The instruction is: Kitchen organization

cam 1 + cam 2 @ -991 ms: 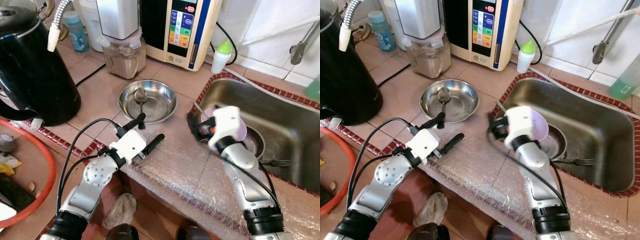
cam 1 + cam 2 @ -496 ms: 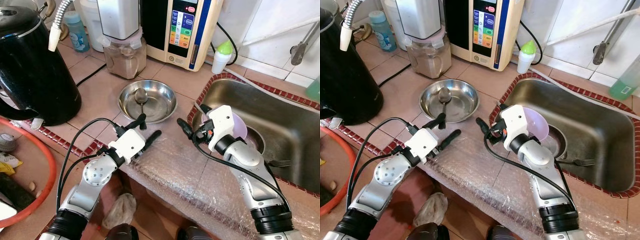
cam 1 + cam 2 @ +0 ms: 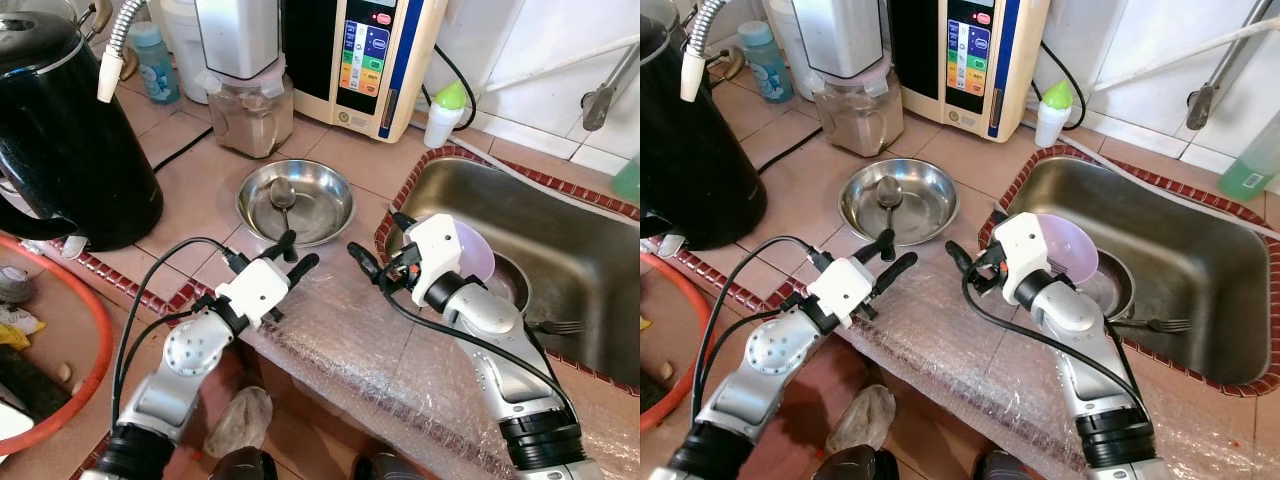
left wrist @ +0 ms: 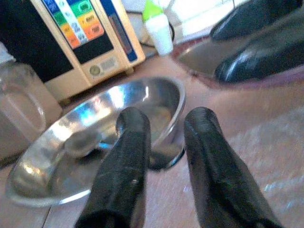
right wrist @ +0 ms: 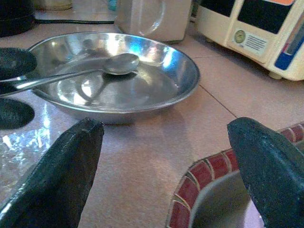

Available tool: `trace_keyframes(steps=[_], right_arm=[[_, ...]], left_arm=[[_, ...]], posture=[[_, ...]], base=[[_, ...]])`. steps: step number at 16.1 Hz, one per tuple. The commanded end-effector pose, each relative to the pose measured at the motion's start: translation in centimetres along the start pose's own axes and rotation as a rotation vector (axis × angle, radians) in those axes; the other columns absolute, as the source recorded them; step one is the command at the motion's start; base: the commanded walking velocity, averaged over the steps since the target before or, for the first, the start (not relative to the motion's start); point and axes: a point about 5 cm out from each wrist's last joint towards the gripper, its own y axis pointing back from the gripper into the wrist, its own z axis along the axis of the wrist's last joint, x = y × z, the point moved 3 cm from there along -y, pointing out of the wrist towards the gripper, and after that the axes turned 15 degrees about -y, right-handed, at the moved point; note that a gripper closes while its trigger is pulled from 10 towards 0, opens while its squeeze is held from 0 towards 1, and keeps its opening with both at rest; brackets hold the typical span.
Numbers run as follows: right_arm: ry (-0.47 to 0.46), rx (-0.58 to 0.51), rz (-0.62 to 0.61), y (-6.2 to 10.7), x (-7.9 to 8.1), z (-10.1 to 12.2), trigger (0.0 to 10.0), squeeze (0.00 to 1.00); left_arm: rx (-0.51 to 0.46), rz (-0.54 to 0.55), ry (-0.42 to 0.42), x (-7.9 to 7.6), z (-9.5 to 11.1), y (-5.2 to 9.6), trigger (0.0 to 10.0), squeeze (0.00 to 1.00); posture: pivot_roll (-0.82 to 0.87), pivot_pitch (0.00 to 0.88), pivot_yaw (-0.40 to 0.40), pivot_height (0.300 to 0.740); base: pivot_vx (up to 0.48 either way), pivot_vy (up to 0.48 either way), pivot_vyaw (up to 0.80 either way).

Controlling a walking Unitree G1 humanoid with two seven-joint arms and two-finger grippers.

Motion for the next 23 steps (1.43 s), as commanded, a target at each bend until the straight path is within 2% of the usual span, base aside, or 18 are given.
trace_keyframes(steps=[1,3,6,7,8,10,13,15,17,21,23], right_arm=[[0.009,0.008,0.006,-0.1,0.0,0.1,10.0,0.00],[0.013,0.007,0.000,-0.3,0.0,0.1,10.0,0.00],[0.016,0.005,-0.001,-0.4,0.1,0.1,10.0,0.00],[0.018,0.003,-0.002,-0.4,0.2,0.1,10.0,0.00],[0.018,0.004,-0.004,-0.3,0.2,0.0,10.0,0.00],[0.019,0.015,-0.012,-0.2,0.0,-0.3,10.0,0.00],[0.041,0.028,-0.068,0.1,-0.8,-0.7,10.0,0.00],[0.047,0.007,-0.116,0.5,-1.6,-0.6,10.0,0.00],[0.047,0.002,-0.122,0.6,-1.5,-0.7,10.0,0.00],[0.048,0.002,-0.116,0.5,-0.8,-1.1,10.0,0.00],[0.048,0.005,-0.123,0.7,-0.9,-1.3,10.0,0.00]], left_arm=[[-0.040,0.013,-0.008,0.2,0.9,-0.2,0.0,0.00],[-0.087,0.032,-0.001,0.3,2.1,-1.0,0.0,0.00],[-0.119,0.039,-0.007,0.4,2.9,-1.5,0.0,0.00],[-0.129,0.079,-0.016,1.1,3.3,-1.6,7.3,0.00],[-0.130,0.117,-0.026,1.8,3.5,-1.2,10.0,1.00],[-0.111,0.225,-0.046,3.2,3.3,0.0,10.0,1.00],[-0.067,0.278,-0.034,3.2,2.6,1.3,10.0,1.00],[-0.012,0.261,0.014,1.9,1.8,2.3,10.0,1.00],[0.006,0.220,0.060,0.6,1.6,2.4,10.0,1.00],[-0.019,0.115,0.038,-1.3,1.6,2.1,10.0,1.00],[-0.020,0.093,0.033,-1.7,1.5,1.9,10.0,1.00]], posture=[[0.00,0.070,-0.033,0.740],[0.00,0.070,-0.037,0.740],[0.00,0.069,-0.036,0.740],[0.00,0.069,-0.037,0.740],[0.00,0.069,-0.037,0.740],[0.00,0.076,-0.041,0.740],[0.01,0.083,-0.050,0.740],[0.01,0.090,-0.057,0.740],[0.01,0.092,-0.057,0.740],[0.01,0.092,-0.052,0.740],[0.00,0.089,-0.048,0.740]], base=[[0.000,0.000,0.00],[0.000,0.000,0.00],[0.000,0.000,0.00],[0.000,0.000,0.00],[0.000,0.000,0.00],[0.000,0.000,0.00],[0.000,0.000,0.00],[0.000,0.000,0.00],[0.000,0.000,0.00],[0.000,0.000,0.00],[0.000,0.000,0.00]])
